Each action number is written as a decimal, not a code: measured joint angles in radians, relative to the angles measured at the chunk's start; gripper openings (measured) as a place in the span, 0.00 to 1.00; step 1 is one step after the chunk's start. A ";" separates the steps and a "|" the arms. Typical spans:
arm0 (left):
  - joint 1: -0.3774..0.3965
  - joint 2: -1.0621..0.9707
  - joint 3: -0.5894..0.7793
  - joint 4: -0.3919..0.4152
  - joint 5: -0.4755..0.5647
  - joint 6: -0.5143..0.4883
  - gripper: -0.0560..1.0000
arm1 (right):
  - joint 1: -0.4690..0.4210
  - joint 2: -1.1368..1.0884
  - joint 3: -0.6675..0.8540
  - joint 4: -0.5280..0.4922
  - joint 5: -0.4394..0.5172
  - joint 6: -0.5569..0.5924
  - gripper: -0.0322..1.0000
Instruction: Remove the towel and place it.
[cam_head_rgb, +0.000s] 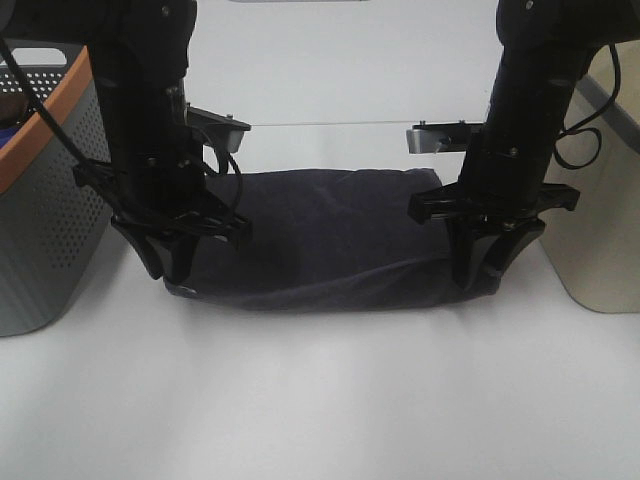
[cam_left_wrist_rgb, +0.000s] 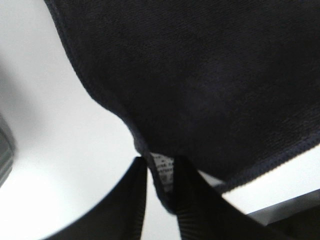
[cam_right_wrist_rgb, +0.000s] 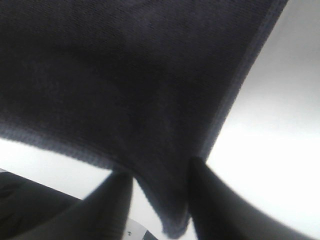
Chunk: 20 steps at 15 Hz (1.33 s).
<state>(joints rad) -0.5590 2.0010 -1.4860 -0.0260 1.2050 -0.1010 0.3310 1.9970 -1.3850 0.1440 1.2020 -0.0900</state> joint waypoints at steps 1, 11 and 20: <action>0.001 0.000 0.000 -0.018 0.001 0.000 0.49 | 0.000 0.000 0.000 0.009 0.003 0.000 0.63; 0.001 -0.389 0.007 -0.025 0.003 0.015 0.79 | -0.001 -0.381 0.007 0.154 0.010 0.000 0.91; 0.001 -0.933 0.397 -0.043 0.006 -0.051 0.78 | -0.001 -1.172 0.452 -0.016 0.016 -0.024 0.91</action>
<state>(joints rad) -0.5580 1.0680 -1.0890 -0.0690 1.2110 -0.1520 0.3300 0.8250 -0.9330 0.1280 1.2180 -0.1140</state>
